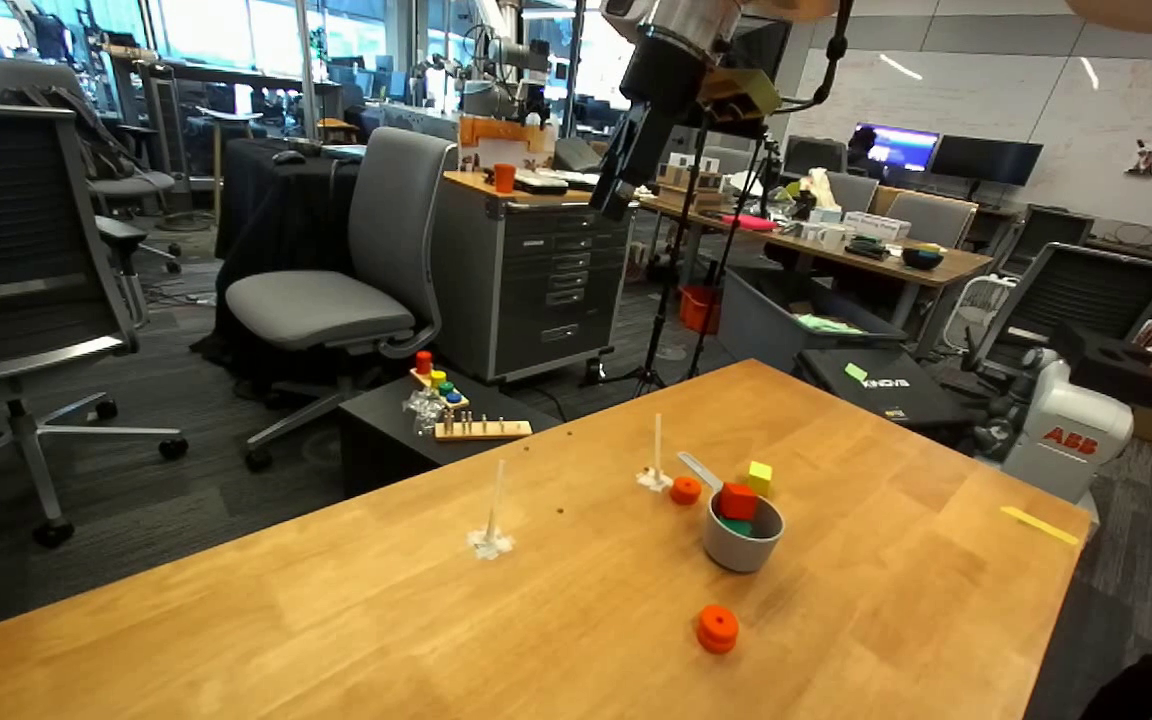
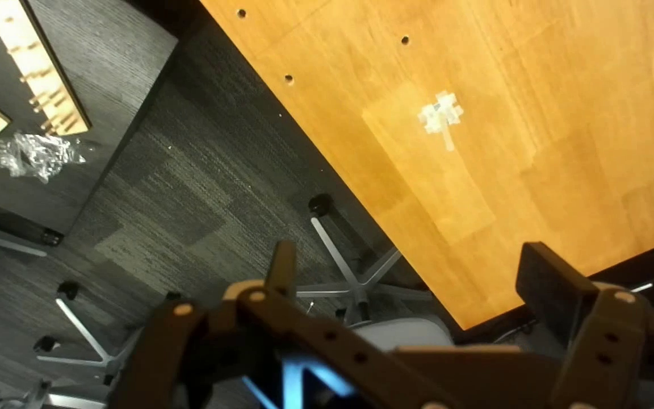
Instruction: Put the green, orange and yellow b=objects and put them in the pot
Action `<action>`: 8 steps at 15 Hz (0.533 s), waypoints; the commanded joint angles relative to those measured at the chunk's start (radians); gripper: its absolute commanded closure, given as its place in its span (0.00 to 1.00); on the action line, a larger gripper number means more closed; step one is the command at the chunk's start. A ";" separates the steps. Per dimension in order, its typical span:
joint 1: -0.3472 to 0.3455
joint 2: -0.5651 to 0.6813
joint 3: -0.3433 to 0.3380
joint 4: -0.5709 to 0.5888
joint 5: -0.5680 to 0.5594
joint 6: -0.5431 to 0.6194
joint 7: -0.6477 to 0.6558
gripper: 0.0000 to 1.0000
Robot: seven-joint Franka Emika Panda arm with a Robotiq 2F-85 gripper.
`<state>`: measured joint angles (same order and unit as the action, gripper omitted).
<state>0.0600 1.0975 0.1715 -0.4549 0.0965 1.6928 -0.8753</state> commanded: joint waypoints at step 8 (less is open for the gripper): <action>-0.006 0.035 -0.006 0.022 0.004 -0.005 0.014 0.00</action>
<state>0.0640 1.1276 0.1710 -0.4551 0.0963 1.7088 -0.8863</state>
